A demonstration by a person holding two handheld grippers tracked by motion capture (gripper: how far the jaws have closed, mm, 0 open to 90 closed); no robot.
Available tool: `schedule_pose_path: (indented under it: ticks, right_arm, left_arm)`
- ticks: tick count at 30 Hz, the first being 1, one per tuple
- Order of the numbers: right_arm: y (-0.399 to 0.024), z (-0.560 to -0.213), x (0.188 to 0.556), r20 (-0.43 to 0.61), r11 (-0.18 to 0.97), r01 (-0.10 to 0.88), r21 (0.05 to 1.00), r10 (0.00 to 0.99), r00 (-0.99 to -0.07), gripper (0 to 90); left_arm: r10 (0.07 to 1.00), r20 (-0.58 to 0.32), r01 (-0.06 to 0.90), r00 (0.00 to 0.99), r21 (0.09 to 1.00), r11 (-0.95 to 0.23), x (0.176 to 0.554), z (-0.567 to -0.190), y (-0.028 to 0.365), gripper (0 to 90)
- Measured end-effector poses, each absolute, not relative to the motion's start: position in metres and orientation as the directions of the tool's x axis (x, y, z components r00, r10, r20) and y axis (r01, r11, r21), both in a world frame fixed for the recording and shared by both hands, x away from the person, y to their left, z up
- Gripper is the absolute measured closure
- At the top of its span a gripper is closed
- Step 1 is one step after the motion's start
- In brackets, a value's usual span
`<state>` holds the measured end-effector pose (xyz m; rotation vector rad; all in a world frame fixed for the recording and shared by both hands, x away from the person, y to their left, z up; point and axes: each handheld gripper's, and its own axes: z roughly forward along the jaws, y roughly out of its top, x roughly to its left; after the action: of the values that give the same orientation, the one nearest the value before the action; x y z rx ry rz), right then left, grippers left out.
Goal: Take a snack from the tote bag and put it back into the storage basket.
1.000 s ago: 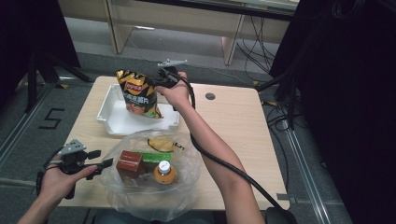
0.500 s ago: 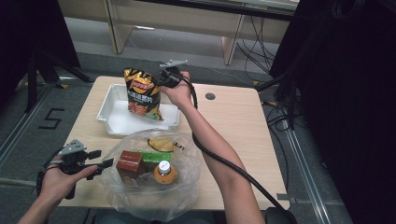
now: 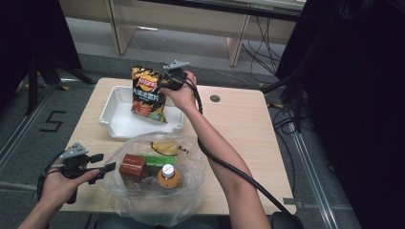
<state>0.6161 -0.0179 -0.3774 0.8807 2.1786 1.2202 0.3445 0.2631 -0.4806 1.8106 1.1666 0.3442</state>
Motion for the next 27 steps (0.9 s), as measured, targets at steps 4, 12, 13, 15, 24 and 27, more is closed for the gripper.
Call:
schedule_pose_path:
  ticks: [4,12,13,15,24,27]
  right_arm:
    - [-0.021,-0.374,0.614,-0.119,0.395,0.279,0.875,0.735,-0.668,44.4]
    - [-0.037,-0.369,0.6,-0.109,0.377,0.29,0.88,0.753,-0.649,46.7]
    - [-0.039,-0.369,0.598,-0.105,0.372,0.291,0.881,0.755,-0.647,47.3]
    - [-0.043,-0.368,0.593,-0.082,0.36,0.31,0.88,0.758,-0.648,47.8]
    - [-0.078,-0.359,0.559,-0.068,0.349,0.29,0.891,0.735,-0.674,48.4]
    - [-0.095,-0.355,0.544,-0.046,0.344,0.305,0.888,0.726,-0.686,48.4]
  left_arm:
    - [0.827,-0.232,0.569,0.511,0.813,-0.124,0.344,-0.481,0.263,32.8]
    - [0.827,-0.238,0.561,0.509,0.82,-0.109,0.344,-0.479,0.265,32.7]
    - [0.825,-0.24,0.56,0.512,0.821,-0.109,0.344,-0.479,0.266,32.6]
    - [0.828,-0.24,0.559,0.506,0.823,-0.103,0.342,-0.476,0.266,32.3]
    - [0.769,-0.281,0.476,0.574,0.879,-0.034,0.333,-0.441,0.279,24.5]
    - [0.742,-0.292,0.431,0.604,0.902,0.005,0.331,-0.423,0.282,22.3]
